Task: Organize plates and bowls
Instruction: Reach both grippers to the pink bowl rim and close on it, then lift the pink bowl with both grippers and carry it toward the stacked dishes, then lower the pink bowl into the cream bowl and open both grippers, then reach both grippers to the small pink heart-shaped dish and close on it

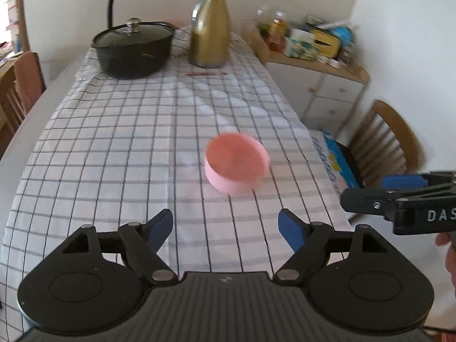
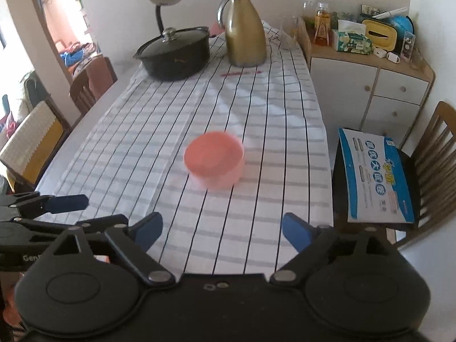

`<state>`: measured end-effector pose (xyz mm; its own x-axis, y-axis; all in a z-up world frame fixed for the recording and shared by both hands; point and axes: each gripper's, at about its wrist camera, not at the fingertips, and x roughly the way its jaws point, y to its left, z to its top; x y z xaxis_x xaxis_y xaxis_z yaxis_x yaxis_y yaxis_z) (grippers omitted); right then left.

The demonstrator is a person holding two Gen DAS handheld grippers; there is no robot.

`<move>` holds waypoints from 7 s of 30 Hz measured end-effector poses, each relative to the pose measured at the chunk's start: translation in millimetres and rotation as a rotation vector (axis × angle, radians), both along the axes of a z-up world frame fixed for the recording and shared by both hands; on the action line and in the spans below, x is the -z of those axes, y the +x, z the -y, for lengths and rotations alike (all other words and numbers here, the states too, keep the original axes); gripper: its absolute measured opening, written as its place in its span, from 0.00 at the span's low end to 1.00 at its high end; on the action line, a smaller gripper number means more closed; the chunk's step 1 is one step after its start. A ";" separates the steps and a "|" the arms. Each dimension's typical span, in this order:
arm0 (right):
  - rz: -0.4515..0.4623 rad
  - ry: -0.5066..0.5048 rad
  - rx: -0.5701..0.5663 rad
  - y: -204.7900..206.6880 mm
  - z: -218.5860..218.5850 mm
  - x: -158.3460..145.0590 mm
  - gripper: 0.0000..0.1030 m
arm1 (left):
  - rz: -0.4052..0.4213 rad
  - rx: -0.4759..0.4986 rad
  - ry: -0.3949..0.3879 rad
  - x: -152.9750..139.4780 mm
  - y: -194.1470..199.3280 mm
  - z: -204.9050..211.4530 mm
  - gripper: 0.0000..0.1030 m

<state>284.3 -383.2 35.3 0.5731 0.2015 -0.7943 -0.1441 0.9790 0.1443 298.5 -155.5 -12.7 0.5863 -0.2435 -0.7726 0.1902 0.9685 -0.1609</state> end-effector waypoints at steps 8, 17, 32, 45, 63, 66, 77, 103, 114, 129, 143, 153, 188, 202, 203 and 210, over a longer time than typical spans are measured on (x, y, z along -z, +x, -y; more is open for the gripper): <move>-0.043 -0.003 0.035 73.5 5.9 27.4 0.88 | -0.014 -0.070 0.043 20.8 62.5 10.2 0.79; -0.141 0.013 0.072 126.7 6.9 68.3 0.82 | -0.081 -0.120 0.063 60.8 110.6 18.6 0.79; -0.199 0.042 0.084 169.6 -7.6 110.6 0.61 | -0.141 -0.170 0.054 106.5 146.4 23.8 0.77; -0.214 0.024 0.063 170.7 -16.1 122.2 0.16 | -0.161 -0.121 0.031 114.2 156.0 35.2 0.15; -0.195 -0.040 0.074 143.6 -19.3 113.9 0.04 | -0.182 -0.111 0.027 107.4 131.1 34.0 0.07; -0.192 -0.036 0.067 132.6 -18.5 108.8 0.04 | -0.170 -0.093 0.033 100.2 119.2 33.3 0.07; -0.191 -0.024 0.075 74.3 -17.1 74.7 0.04 | -0.158 -0.042 0.034 64.1 62.3 32.8 0.07; -0.127 -0.023 0.160 -115.2 -31.4 18.7 0.05 | -0.142 0.105 0.043 10.9 -103.1 23.2 0.07; -0.164 0.008 0.212 -163.6 -23.6 35.3 0.05 | -0.173 0.166 0.063 27.4 -145.9 30.4 0.07; -0.214 0.002 0.224 -187.9 -23.0 67.6 0.05 | -0.184 0.203 0.097 53.6 -165.2 36.8 0.07; -0.228 -0.001 0.218 -189.0 -22.5 73.5 0.05 | -0.205 0.204 0.101 64.2 -167.9 37.0 0.07; -0.237 0.026 0.214 -190.6 -21.3 75.6 0.08 | -0.225 0.200 0.082 68.5 -167.7 32.7 0.08; -0.139 0.064 0.140 -195.1 -27.7 40.8 0.36 | -0.168 0.213 -0.017 51.7 -171.1 0.0 0.13; -0.110 0.055 0.063 -178.8 -44.6 25.1 0.64 | -0.127 0.129 -0.110 32.5 -154.5 -35.6 0.69; -0.106 0.053 0.055 -176.5 -45.8 23.2 0.65 | -0.127 0.116 -0.110 30.7 -150.9 -38.4 0.69; -0.129 0.099 0.010 -136.6 -57.4 17.4 0.87 | -0.079 0.015 -0.055 19.6 -111.5 -61.9 0.70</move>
<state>147.8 -325.8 17.9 0.4700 0.2770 -0.8381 -0.1080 0.9604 0.2569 187.0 -93.6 -32.3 0.5200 -0.2954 -0.8015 0.1896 0.9548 -0.2289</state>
